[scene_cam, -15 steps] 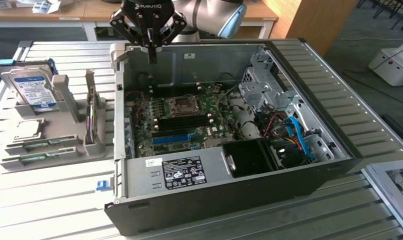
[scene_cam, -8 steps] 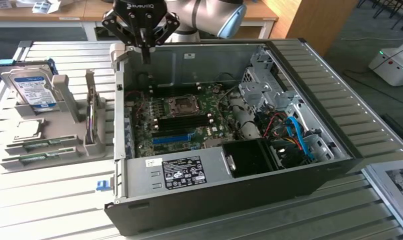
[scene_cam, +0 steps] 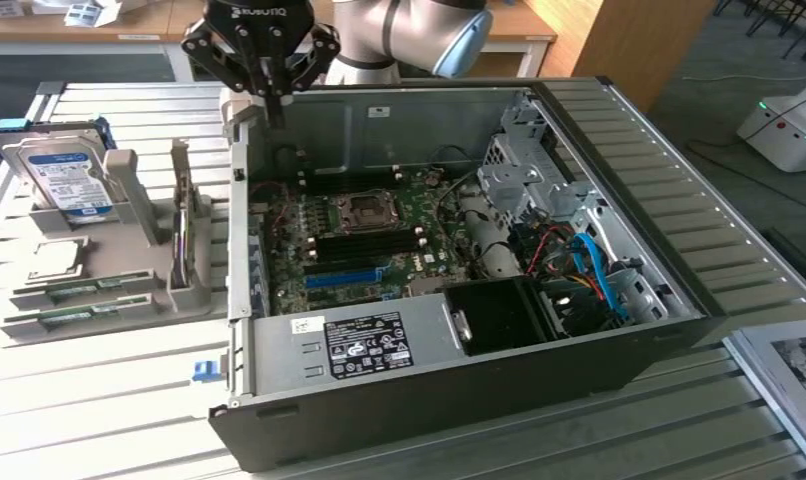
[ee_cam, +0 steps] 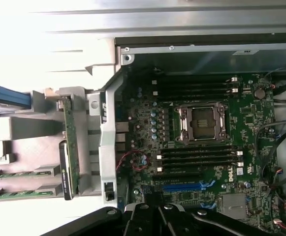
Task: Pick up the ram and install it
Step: 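Reach for the ram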
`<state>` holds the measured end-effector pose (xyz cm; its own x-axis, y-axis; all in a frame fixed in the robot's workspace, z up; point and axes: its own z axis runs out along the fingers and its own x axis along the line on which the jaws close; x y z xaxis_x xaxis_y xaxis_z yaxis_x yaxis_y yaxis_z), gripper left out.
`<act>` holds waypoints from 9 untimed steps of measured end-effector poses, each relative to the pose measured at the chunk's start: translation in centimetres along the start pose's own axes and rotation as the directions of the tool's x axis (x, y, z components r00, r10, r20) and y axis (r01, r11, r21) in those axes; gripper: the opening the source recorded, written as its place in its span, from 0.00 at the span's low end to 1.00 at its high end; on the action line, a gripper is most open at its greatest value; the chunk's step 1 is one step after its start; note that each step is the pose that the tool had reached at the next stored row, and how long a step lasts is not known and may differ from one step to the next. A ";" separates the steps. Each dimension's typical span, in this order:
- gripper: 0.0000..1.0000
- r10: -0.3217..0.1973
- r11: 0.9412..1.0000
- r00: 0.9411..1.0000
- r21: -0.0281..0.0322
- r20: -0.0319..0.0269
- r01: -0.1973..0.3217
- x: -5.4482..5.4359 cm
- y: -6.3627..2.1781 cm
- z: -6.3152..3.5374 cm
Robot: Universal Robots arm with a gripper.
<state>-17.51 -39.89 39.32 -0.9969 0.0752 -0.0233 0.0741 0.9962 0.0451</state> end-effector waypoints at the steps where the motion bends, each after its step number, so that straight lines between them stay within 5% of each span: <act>1: 0.10 0.000 1.000 1.000 0.000 0.000 0.000 0.2 -0.02 -0.01; 9: 0.10 0.000 1.000 1.000 0.000 0.000 0.000 2.2 -0.16 -0.05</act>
<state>-19.67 -39.89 39.31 -0.9969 0.0754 -0.0233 0.0743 0.9962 0.0450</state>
